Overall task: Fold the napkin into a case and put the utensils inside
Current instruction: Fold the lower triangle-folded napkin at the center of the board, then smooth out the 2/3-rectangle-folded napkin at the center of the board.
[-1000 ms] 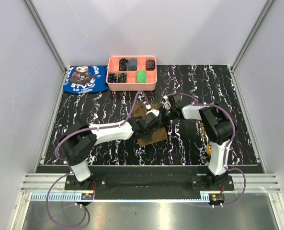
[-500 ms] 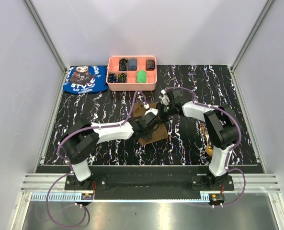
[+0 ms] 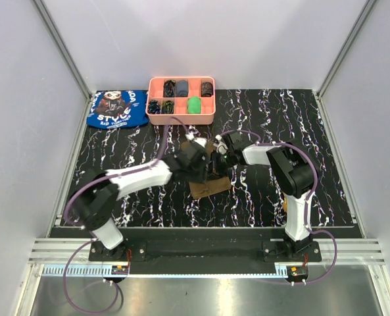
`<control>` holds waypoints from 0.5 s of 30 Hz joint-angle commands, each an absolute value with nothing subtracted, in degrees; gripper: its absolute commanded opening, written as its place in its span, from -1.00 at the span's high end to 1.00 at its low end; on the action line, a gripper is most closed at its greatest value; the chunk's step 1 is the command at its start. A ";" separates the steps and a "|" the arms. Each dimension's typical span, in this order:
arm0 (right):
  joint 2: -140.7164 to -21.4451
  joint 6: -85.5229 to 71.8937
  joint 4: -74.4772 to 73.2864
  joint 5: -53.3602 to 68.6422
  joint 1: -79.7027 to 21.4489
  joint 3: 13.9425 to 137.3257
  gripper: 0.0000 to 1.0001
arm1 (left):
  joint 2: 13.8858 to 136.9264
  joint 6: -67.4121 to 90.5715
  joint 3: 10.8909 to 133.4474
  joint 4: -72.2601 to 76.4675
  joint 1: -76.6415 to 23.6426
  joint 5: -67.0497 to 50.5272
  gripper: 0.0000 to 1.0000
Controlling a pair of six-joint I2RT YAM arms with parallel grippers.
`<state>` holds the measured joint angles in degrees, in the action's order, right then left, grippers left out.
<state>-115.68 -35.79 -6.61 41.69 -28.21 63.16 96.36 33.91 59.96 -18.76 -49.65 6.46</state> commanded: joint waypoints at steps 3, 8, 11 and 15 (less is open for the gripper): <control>-113.82 -33.92 -5.98 39.99 -27.69 62.05 0.82 | 85.86 37.53 58.71 -13.63 -35.28 -7.19 0.22; -112.42 -34.10 -6.06 40.08 -27.69 62.31 0.81 | 94.10 38.76 61.25 -7.92 -30.06 -13.44 0.64; -111.71 -34.19 -6.76 40.34 -27.69 62.84 0.81 | 99.47 39.55 64.24 -6.68 -29.09 -14.76 0.76; -110.66 -33.58 -8.00 40.43 -27.69 63.37 0.81 | 103.53 40.25 66.52 -3.78 -28.74 -14.15 0.78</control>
<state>-114.41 -35.31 -6.59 41.12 -28.10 62.65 101.06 39.11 62.43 -9.04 -28.97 -11.03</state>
